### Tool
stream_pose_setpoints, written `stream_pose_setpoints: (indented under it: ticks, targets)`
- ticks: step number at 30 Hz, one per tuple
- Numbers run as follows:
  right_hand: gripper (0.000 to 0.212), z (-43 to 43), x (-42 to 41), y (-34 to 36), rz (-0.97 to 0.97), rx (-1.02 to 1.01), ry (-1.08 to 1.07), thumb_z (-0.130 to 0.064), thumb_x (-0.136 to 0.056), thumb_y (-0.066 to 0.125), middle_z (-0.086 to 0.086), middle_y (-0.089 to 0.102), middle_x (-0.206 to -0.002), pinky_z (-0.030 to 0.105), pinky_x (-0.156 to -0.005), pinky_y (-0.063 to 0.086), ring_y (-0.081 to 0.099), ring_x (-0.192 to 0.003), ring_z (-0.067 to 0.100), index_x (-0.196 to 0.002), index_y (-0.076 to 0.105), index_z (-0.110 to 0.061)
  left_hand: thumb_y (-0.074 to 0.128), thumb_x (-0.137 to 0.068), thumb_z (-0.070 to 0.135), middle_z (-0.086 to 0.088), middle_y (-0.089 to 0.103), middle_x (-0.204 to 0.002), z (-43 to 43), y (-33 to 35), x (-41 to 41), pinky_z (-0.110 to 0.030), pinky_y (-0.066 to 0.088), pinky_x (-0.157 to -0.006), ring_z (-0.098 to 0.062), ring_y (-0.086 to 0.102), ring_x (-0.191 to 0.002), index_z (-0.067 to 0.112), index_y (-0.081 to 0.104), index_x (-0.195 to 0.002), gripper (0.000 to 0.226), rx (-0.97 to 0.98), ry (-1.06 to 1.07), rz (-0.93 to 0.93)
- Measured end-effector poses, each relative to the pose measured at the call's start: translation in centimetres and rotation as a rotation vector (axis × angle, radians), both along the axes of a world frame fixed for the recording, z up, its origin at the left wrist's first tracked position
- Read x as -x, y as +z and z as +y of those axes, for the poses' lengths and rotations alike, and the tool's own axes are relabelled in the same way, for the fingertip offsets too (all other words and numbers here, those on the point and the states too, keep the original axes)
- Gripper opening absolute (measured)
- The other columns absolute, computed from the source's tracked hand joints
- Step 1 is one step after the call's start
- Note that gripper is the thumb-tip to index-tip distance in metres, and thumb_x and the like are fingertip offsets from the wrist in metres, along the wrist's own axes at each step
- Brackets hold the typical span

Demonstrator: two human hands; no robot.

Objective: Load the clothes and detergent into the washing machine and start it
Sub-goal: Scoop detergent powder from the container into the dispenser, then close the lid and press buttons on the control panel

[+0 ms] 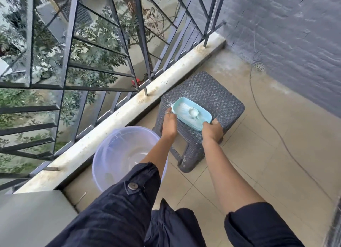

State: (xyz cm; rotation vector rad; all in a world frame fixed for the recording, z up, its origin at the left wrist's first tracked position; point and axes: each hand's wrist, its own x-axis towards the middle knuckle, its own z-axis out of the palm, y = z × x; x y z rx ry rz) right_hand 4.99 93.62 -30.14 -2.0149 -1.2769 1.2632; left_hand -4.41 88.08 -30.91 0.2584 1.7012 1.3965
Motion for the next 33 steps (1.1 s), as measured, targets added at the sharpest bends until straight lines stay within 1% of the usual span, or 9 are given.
stream_pose_setpoints:
  ticks: [4, 6, 9, 14, 20, 25, 27, 30, 33]
  targets:
    - [0.046, -1.1, 0.3, 3.1, -0.011, -0.044, 0.078, -0.008, -0.092, 0.051, 0.01, 0.053, -0.138, 0.034, -0.1, 0.044, 0.053, -0.124, 0.029, -0.137, 0.047, -0.006, 0.032, -0.101, 0.023, -0.007, 0.051, -0.138, -1.4, 3.1, -0.5, -0.029, 0.031, -0.107, -0.022, 0.044, -0.13, 0.011, 0.047, -0.135, 0.039, 0.106, -0.024, 0.229]
    - [0.045, -1.8, 0.4, 5.6, -0.028, -0.066, 0.124, -0.01, -0.092, 0.053, 0.01, 0.052, -0.139, 0.034, -0.1, 0.044, 0.053, -0.125, 0.029, -0.137, 0.048, -0.008, 0.032, -0.102, 0.02, -0.01, 0.056, -0.132, -2.3, 5.6, -0.4, -0.03, 0.035, -0.101, -0.025, 0.049, -0.125, 0.009, 0.053, -0.129, 0.036, 0.146, -0.021, 0.351]
    - [0.044, -2.9, 0.8, 9.3, -0.051, -0.111, 0.202, -0.009, -0.092, 0.053, 0.011, 0.052, -0.138, 0.028, -0.096, 0.043, 0.053, -0.124, 0.026, -0.136, 0.05, -0.009, 0.037, -0.101, 0.02, -0.01, 0.063, -0.123, -3.4, 9.4, -0.1, -0.03, 0.039, -0.094, -0.026, 0.054, -0.118, 0.01, 0.06, -0.122, 0.033, 0.175, 0.001, 0.43]
    - [0.037, -5.8, 2.1, 15.8, -0.012, -0.203, 0.289, -0.01, -0.09, 0.056, 0.011, 0.06, -0.129, 0.03, -0.096, 0.044, 0.056, -0.12, 0.028, -0.127, 0.059, -0.01, 0.04, -0.099, 0.019, -0.01, 0.066, -0.118, -6.4, 16.3, 0.7, -0.03, 0.042, -0.088, -0.027, 0.057, -0.112, 0.011, 0.064, -0.116, 0.03, 0.199, 0.092, 0.501]
    - [0.025, -10.8, 4.6, 22.8, 0.063, -0.292, 0.383, -0.015, -0.089, 0.056, 0.01, 0.066, -0.116, 0.035, -0.093, 0.046, 0.06, -0.11, 0.026, -0.11, 0.066, -0.009, 0.037, -0.096, 0.02, -0.006, 0.07, -0.111, -12.3, 23.2, 1.5, -0.035, 0.045, -0.094, -0.026, 0.06, -0.109, 0.016, 0.063, -0.114, 0.032, 0.228, 0.263, 0.49]
    - [0.015, -16.4, 7.2, 26.8, 0.101, -0.329, 0.475, -0.019, -0.085, 0.059, 0.011, 0.071, -0.1, 0.035, -0.082, 0.047, 0.064, -0.097, 0.028, -0.092, 0.068, -0.01, 0.039, -0.093, 0.024, -0.002, 0.073, -0.1, -18.8, 27.5, 2.8, -0.031, 0.047, -0.083, -0.024, 0.065, -0.098, 0.017, 0.068, -0.101, 0.03, 0.249, 0.432, 0.5]
    - [0.017, -18.8, 8.2, 28.0, 0.117, -0.325, 0.525, -0.026, -0.085, 0.06, 0.01, 0.071, -0.099, 0.035, -0.082, 0.047, 0.063, -0.097, 0.029, -0.09, 0.067, -0.011, 0.04, -0.094, 0.027, -0.003, 0.073, -0.096, -21.6, 29.0, 3.2, -0.028, 0.04, -0.074, -0.024, 0.064, -0.095, 0.015, 0.069, -0.093, 0.031, 0.29, 0.507, 0.517]
    - [0.025, -23.1, 9.6, 29.9, 0.145, -0.329, 0.629, -0.032, -0.087, 0.06, 0.011, 0.071, -0.099, 0.032, -0.078, 0.044, 0.062, -0.099, 0.031, -0.09, 0.068, -0.008, 0.041, -0.097, 0.035, -0.004, 0.073, -0.092, -26.7, 31.0, 3.9, -0.027, 0.035, -0.07, -0.023, 0.062, -0.087, 0.012, 0.065, -0.081, 0.038, 0.328, 0.641, 0.543]
    - [0.034, -27.9, 10.6, 31.4, 0.178, -0.353, 0.734, -0.033, -0.09, 0.057, 0.019, 0.071, -0.093, 0.034, -0.069, 0.036, 0.06, -0.095, 0.034, -0.082, 0.068, -0.002, 0.042, -0.098, 0.038, -0.007, 0.073, -0.088, -31.9, 32.4, 4.7, -0.024, 0.033, -0.068, -0.022, 0.059, -0.08, 0.01, 0.074, -0.083, 0.044, 0.369, 0.757, 0.528]
